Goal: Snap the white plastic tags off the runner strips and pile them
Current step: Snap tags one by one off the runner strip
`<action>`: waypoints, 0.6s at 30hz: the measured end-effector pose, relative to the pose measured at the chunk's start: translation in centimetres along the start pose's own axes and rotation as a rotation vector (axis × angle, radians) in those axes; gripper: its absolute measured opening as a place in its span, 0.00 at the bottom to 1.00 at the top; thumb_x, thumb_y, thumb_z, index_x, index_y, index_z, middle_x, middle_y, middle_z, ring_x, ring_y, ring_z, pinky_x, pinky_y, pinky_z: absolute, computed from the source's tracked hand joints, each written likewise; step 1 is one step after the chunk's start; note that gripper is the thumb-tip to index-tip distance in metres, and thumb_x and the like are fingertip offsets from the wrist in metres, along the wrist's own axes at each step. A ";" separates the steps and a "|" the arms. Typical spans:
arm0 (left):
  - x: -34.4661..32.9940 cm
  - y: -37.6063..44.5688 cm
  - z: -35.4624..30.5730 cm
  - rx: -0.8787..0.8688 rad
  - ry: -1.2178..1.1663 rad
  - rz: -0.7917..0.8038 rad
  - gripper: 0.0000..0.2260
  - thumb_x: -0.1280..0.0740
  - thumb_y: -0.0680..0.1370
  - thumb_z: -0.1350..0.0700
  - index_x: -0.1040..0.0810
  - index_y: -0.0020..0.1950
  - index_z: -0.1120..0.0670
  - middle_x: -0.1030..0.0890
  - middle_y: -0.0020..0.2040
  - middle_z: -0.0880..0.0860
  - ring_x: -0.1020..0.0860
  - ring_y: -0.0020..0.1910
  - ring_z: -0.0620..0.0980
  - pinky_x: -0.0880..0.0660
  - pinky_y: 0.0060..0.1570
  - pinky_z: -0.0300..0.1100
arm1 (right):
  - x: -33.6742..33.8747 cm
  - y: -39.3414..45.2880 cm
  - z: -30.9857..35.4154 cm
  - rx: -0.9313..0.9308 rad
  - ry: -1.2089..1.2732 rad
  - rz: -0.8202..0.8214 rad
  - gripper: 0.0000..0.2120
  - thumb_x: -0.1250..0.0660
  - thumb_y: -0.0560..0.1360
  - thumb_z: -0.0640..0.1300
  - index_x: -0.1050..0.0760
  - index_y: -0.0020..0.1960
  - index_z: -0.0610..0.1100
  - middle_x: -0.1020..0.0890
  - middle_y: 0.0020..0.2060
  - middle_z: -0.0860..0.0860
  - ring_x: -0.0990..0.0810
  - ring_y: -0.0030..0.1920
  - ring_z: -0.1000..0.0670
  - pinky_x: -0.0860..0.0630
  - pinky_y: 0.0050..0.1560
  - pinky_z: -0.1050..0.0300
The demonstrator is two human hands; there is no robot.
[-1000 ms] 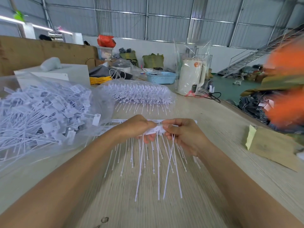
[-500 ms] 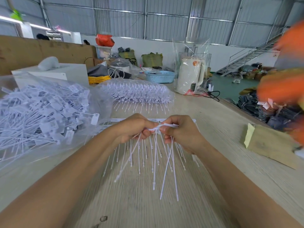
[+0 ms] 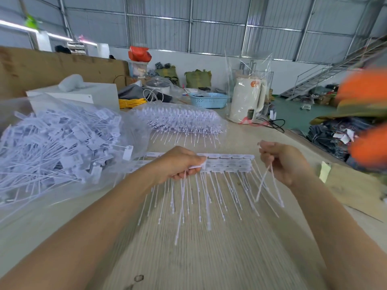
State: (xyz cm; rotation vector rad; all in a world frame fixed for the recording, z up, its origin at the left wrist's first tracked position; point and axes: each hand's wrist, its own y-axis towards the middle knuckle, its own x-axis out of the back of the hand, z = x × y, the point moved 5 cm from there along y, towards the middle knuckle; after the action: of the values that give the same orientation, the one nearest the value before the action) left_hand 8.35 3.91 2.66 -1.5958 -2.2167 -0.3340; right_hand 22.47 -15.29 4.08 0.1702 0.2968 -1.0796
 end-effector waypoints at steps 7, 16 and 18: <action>-0.4 0.6 -0.4 -0.048 0.098 -0.033 0.15 0.41 0.76 0.63 0.18 0.36 0.54 0.25 0.23 0.47 0.31 0.23 0.44 0.38 0.21 0.31 | -4.7 -1.8 -3.1 -0.200 0.025 0.249 0.07 0.41 0.77 0.30 0.29 0.40 0.35 0.27 0.34 0.43 0.26 0.23 0.56 0.32 0.19 0.70; -1.1 0.5 -0.7 -0.144 0.214 -0.040 0.07 0.39 0.75 0.65 0.24 0.43 0.55 0.23 0.37 0.57 0.25 0.36 0.51 0.27 0.40 0.46 | -7.9 -3.8 -4.9 -0.035 -0.293 0.363 0.07 0.35 0.75 0.32 0.25 0.39 0.36 0.18 0.36 0.41 0.17 0.35 0.49 0.20 0.33 0.59; -1.0 0.5 -0.8 -0.155 0.102 -0.065 0.09 0.38 0.76 0.66 0.28 0.52 0.53 0.21 0.41 0.57 0.22 0.33 0.47 0.24 0.39 0.43 | -7.7 -3.6 -4.5 0.049 -0.328 0.320 0.07 0.36 0.76 0.32 0.25 0.39 0.36 0.19 0.33 0.42 0.19 0.31 0.52 0.22 0.31 0.61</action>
State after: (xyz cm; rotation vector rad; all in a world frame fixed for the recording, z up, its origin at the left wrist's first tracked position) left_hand 9.28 2.86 2.93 -1.5489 -2.2144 -0.6048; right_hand 15.24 -9.22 2.30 0.0782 -0.0524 -0.7810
